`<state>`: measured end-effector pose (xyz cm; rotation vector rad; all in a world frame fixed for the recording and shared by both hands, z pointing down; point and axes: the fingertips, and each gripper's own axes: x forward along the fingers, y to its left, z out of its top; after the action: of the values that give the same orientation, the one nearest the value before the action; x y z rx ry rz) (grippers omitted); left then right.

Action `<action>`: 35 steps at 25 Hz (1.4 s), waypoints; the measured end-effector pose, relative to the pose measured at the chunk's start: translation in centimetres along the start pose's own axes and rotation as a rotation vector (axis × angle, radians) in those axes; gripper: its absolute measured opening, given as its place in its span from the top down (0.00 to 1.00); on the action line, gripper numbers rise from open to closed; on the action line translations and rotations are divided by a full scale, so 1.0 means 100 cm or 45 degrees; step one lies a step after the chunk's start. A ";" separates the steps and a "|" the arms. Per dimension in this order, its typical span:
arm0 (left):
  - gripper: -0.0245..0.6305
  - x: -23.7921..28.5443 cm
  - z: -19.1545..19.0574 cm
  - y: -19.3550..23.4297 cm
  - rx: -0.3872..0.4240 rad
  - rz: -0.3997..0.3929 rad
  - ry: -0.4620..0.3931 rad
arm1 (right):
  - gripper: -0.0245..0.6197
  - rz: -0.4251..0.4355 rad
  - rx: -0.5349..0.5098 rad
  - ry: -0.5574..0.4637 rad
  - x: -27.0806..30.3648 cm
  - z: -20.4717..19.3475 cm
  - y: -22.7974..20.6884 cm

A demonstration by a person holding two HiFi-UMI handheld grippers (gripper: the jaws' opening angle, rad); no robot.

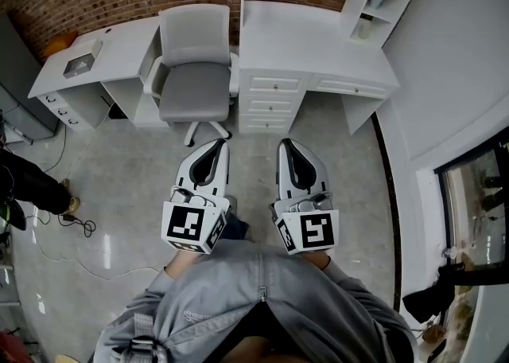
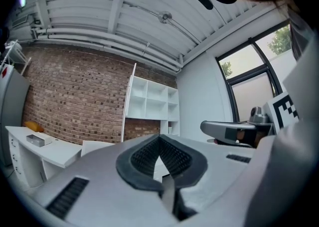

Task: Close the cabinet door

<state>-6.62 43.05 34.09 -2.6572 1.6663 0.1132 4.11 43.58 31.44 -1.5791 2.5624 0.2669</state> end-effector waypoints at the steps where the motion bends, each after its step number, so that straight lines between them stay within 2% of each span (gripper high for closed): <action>1: 0.95 0.004 -0.001 0.003 -0.002 -0.001 -0.001 | 0.92 0.004 0.002 0.000 0.005 -0.002 0.000; 15: 0.95 0.092 -0.004 0.074 0.002 -0.019 -0.020 | 0.92 0.044 -0.013 -0.006 0.119 -0.026 -0.016; 24: 0.95 0.157 -0.005 0.125 -0.001 -0.057 0.017 | 0.92 -0.004 -0.014 -0.006 0.195 -0.038 -0.036; 35: 0.95 0.208 -0.003 0.160 0.003 -0.149 -0.006 | 0.92 -0.070 -0.028 -0.002 0.249 -0.051 -0.047</action>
<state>-11.95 17.33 33.65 -2.7426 1.5040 0.1169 -2.95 18.70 31.23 -1.6532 2.5186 0.2915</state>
